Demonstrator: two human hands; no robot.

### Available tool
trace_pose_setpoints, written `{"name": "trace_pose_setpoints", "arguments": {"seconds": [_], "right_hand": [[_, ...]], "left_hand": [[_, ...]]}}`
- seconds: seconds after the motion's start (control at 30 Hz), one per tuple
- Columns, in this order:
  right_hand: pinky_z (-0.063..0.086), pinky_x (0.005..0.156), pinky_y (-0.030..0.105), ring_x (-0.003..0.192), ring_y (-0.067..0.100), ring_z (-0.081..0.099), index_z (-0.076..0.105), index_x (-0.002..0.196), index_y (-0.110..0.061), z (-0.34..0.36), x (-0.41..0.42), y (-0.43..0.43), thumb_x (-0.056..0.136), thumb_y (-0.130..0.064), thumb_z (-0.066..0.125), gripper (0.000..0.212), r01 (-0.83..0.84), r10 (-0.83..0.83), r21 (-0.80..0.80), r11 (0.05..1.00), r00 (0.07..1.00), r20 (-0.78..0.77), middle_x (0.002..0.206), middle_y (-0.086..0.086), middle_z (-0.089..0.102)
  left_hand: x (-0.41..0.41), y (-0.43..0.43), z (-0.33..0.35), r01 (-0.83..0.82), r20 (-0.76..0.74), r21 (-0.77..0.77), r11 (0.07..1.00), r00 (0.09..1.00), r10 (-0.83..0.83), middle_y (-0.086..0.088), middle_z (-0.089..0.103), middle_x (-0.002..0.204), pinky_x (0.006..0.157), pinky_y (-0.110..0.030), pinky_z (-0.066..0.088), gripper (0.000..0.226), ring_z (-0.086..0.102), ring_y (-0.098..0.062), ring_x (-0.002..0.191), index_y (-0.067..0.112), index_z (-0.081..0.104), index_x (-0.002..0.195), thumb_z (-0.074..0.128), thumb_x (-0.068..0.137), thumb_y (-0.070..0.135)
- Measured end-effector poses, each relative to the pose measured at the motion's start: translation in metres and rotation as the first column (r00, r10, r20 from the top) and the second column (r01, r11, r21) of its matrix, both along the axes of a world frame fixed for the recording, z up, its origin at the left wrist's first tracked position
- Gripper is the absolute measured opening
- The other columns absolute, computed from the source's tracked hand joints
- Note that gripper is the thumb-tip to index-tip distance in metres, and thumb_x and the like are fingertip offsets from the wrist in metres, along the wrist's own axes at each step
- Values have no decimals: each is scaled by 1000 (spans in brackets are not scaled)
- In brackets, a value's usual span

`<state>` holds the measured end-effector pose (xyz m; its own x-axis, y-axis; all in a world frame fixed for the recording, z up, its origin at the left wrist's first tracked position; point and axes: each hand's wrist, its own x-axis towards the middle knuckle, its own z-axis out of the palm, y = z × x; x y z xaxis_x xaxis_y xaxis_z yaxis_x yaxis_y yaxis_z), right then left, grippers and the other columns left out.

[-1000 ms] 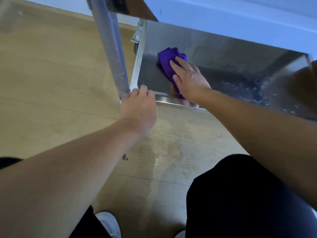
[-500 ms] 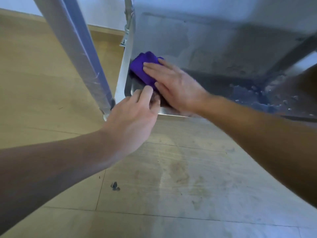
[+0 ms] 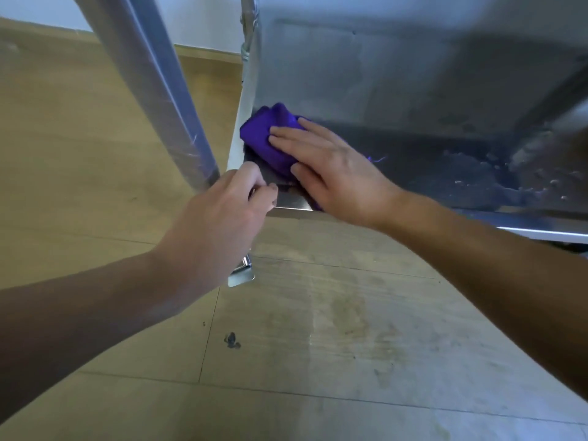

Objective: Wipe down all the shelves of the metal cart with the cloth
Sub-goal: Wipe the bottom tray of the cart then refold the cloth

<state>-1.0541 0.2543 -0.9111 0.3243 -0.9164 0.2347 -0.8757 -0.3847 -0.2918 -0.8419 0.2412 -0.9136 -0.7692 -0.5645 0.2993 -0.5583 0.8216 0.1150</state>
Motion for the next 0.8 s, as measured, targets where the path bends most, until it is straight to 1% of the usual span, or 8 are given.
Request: {"name": "trace_pose_setpoints", "arguments": {"seconds": [0.07, 0.13, 0.23, 0.33, 0.4, 0.47, 0.67, 0.8], "right_hand": [[10, 119, 22, 140, 24, 33, 46, 140, -6, 5, -12, -5, 96, -8, 46, 44, 107, -108, 30, 994, 994, 26, 147, 9, 45], [8, 118, 21, 141, 26, 31, 46, 140, -5, 7, -16, -6, 96, -5, 45, 44, 189, -190, 32, 982, 981, 43, 148, 10, 43], [20, 120, 38, 133, 29, 44, 52, 132, 4, 5, 14, 11, 88, 1, 48, 45, 81, -81, -47, 996, 997, 3, 139, 18, 52], [20, 119, 36, 134, 26, 43, 52, 133, 1, 2, 27, 25, 89, 0, 48, 44, -13, 13, -38, 999, 1000, -7, 141, 15, 51], [22, 119, 36, 135, 27, 42, 53, 134, -1, 2, 12, 18, 90, 1, 49, 44, 33, -33, -22, 999, 999, 21, 141, 13, 52], [23, 119, 38, 135, 29, 41, 52, 134, -2, 3, -3, 7, 91, 0, 46, 44, 151, -150, -17, 988, 987, 49, 140, 13, 52], [10, 118, 26, 139, 29, 34, 47, 138, -1, 6, -9, 14, 95, -2, 45, 44, 178, -179, -25, 984, 983, -35, 145, 13, 46], [19, 120, 38, 137, 32, 38, 47, 138, 0, 6, -35, 25, 93, -2, 44, 45, 201, -204, -50, 978, 977, -66, 144, 16, 47]], "left_hand": [[1, -5, 0, 12, 18, 27, 1000, 1000, -12, -7, 51, 93, 51, -37, 53, 19, 53, -21, 72, 3, 65, 104, 62, 87, -4], [0, -7, 0, 32, 28, 37, 999, 999, -33, -6, 50, 92, 50, -37, 53, 20, 54, -21, 72, 3, 64, 102, 65, 84, -6], [-1, -8, 3, 26, -11, 19, 999, 1000, -26, -8, 52, 89, 54, -40, 52, 8, 53, -23, 70, 4, 63, 91, 56, 95, 4], [0, -6, 1, 53, -36, -43, 998, 998, -55, -8, 49, 84, 56, -41, 52, 19, 51, -23, 68, 6, 58, 82, 51, 99, 10], [1, -7, 1, 27, -18, -59, 998, 999, -28, -7, 51, 86, 52, -39, 50, 9, 50, -23, 71, 7, 60, 85, 62, 88, 0], [-1, -7, 1, -1, 10, -59, 998, 1000, 2, -5, 52, 88, 48, -38, 48, 22, 51, -22, 73, 9, 64, 88, 68, 75, -9], [-7, -2, 9, 31, 29, -81, 996, 999, -28, -6, 53, 85, 45, -36, 47, 9, 52, -21, 70, 6, 67, 87, 63, 85, -1], [-17, -3, 16, 48, 119, -49, 998, 992, -42, -6, 50, 87, 50, -38, 50, 8, 51, -23, 73, 6, 67, 86, 63, 83, 0]]}}
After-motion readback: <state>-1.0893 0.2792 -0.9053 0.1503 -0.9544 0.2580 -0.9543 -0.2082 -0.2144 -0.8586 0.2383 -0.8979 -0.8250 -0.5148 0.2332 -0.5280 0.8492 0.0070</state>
